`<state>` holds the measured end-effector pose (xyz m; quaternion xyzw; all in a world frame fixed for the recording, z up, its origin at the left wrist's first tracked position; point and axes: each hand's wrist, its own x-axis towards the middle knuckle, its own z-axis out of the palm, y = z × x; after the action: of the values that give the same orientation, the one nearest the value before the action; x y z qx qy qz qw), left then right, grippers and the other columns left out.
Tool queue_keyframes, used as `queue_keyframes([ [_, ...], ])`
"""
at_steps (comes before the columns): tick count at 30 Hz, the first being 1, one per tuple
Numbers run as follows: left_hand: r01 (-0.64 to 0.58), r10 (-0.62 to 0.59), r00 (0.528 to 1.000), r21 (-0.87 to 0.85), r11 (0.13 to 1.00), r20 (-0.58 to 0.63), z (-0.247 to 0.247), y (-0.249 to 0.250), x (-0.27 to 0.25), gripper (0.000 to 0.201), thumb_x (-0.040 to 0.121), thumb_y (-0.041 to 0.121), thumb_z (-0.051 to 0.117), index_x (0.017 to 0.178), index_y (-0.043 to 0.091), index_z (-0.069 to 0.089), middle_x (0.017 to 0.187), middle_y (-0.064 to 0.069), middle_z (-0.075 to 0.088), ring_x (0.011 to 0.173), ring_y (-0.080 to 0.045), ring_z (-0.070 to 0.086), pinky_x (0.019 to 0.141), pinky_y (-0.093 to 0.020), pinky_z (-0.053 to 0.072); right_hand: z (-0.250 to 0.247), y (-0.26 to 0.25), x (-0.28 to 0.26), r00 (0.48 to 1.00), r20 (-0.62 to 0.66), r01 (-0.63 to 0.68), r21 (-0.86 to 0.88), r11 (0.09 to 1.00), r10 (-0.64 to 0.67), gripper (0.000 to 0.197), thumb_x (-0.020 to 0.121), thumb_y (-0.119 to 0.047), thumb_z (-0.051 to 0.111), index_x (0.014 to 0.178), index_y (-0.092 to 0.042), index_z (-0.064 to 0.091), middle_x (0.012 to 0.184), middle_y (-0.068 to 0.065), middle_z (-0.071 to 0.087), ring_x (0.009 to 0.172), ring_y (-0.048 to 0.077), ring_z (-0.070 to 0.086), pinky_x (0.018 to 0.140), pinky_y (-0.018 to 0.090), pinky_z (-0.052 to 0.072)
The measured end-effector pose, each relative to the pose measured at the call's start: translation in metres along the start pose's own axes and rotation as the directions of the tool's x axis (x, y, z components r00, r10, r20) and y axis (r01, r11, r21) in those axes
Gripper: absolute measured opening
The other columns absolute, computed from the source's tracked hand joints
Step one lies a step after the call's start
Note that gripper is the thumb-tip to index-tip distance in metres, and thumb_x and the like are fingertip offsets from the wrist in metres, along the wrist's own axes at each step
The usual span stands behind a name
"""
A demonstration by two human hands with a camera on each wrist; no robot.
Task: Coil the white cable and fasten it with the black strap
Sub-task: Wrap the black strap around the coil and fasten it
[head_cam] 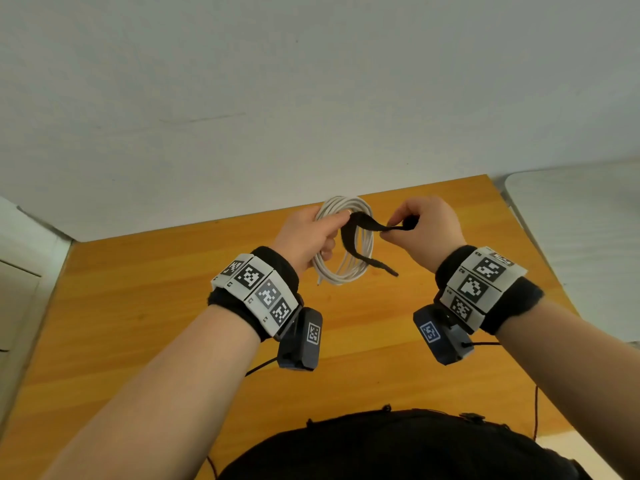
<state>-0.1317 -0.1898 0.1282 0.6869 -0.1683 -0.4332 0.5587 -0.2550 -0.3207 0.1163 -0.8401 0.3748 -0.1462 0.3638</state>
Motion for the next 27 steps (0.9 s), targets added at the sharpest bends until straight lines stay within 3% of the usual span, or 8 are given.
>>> queue_keyframes([
  [4, -0.013, 0.011, 0.999, -0.040, 0.999, -0.042, -0.008, 0.000, -0.002, 0.015, 0.092, 0.019, 0.057, 0.078, 0.016, 0.050, 0.051, 0.008, 0.033, 0.039, -0.007, 0.029, 0.043, -0.021, 0.029, 0.004, 0.003, 0.000, 0.994, -0.061, -0.085, 0.063, 0.994, 0.089, 0.010, 0.075, -0.023, 0.074, 0.077, -0.025, 0.064, 0.107, 0.005, 0.061, 0.092, 0.021, 0.056, 0.074, 0.029, 0.046],
  [7, -0.009, 0.007, 0.998, -0.036, 0.999, -0.057, -0.013, -0.001, -0.002, 0.014, 0.091, 0.020, 0.057, 0.081, 0.015, 0.050, 0.052, 0.008, 0.033, 0.040, -0.007, 0.029, 0.043, -0.021, 0.030, 0.002, -0.001, -0.001, 0.988, -0.007, -0.152, 0.202, 0.968, 0.156, 0.011, 0.082, -0.017, 0.068, 0.092, -0.012, 0.069, 0.086, 0.001, 0.067, 0.074, 0.013, 0.063, 0.062, 0.022, 0.053],
  [8, -0.006, 0.004, 0.998, -0.030, 1.000, -0.057, -0.014, -0.002, -0.002, 0.014, 0.091, 0.020, 0.058, 0.081, 0.015, 0.050, 0.052, 0.008, 0.033, 0.040, -0.007, 0.029, 0.043, -0.021, 0.030, 0.002, -0.003, -0.001, 0.983, 0.027, -0.181, 0.285, 0.941, 0.181, 0.013, 0.083, -0.014, 0.067, 0.095, -0.008, 0.069, 0.081, 0.002, 0.067, 0.070, 0.013, 0.066, 0.065, 0.021, 0.057],
  [11, 0.001, -0.001, 0.999, -0.010, 1.000, -0.041, -0.016, -0.002, -0.003, 0.016, 0.091, 0.020, 0.058, 0.077, 0.017, 0.051, 0.051, 0.008, 0.034, 0.040, -0.007, 0.029, 0.043, -0.021, 0.031, 0.003, -0.011, -0.003, 0.963, 0.092, -0.264, 0.527, 0.808, 0.254, 0.009, 0.084, -0.011, 0.066, 0.091, -0.007, 0.068, 0.088, 0.011, 0.071, 0.085, 0.025, 0.071, 0.085, 0.035, 0.057],
  [16, -0.017, 0.020, 0.999, 0.087, 0.996, -0.026, -0.018, -0.005, -0.003, 0.021, 0.089, 0.020, 0.060, 0.072, 0.017, 0.049, 0.051, 0.007, 0.034, 0.041, -0.009, 0.030, 0.044, -0.023, 0.030, 0.000, -0.020, -0.003, 0.937, 0.125, -0.289, 0.802, 0.522, 0.325, 0.011, 0.084, 0.005, 0.061, 0.093, 0.001, 0.065, 0.094, 0.015, 0.066, 0.088, 0.028, 0.068, 0.087, 0.035, 0.056],
  [21, -0.006, 0.012, 0.999, 0.121, 0.993, -0.045, -0.019, -0.005, -0.004, 0.018, 0.091, 0.029, 0.056, 0.089, 0.011, 0.056, 0.056, 0.006, 0.035, 0.044, -0.009, 0.032, 0.047, -0.023, 0.032, -0.005, -0.022, -0.002, 0.953, 0.158, -0.277, 0.802, 0.530, 0.259, 0.032, 0.083, 0.017, 0.052, 0.108, -0.003, 0.056, 0.086, 0.012, 0.060, 0.079, 0.024, 0.067, 0.077, 0.034, 0.058],
  [25, 0.036, -0.034, 0.998, 0.041, 0.998, -0.060, -0.012, 0.003, -0.004, 0.041, 0.097, 0.043, 0.036, 0.081, 0.012, 0.058, 0.053, 0.005, 0.035, 0.044, -0.010, 0.029, 0.050, -0.026, 0.029, -0.004, -0.029, -0.008, 0.940, 0.281, -0.329, 0.605, 0.725, 0.192, 0.039, 0.082, 0.014, 0.053, 0.116, -0.004, 0.058, 0.090, 0.010, 0.065, 0.055, 0.007, 0.060, 0.048, 0.016, 0.046],
  [27, 0.025, -0.024, 0.998, 0.019, 0.999, -0.058, -0.007, 0.005, -0.002, 0.046, 0.098, 0.041, 0.029, 0.077, 0.012, 0.058, 0.051, 0.004, 0.036, 0.038, -0.009, 0.029, 0.050, -0.027, 0.028, 0.001, -0.032, -0.013, 0.912, 0.367, -0.355, 0.487, 0.798, 0.181, 0.035, 0.084, 0.011, 0.052, 0.114, -0.004, 0.062, 0.093, 0.012, 0.068, 0.054, 0.009, 0.057, 0.044, 0.016, 0.042],
])
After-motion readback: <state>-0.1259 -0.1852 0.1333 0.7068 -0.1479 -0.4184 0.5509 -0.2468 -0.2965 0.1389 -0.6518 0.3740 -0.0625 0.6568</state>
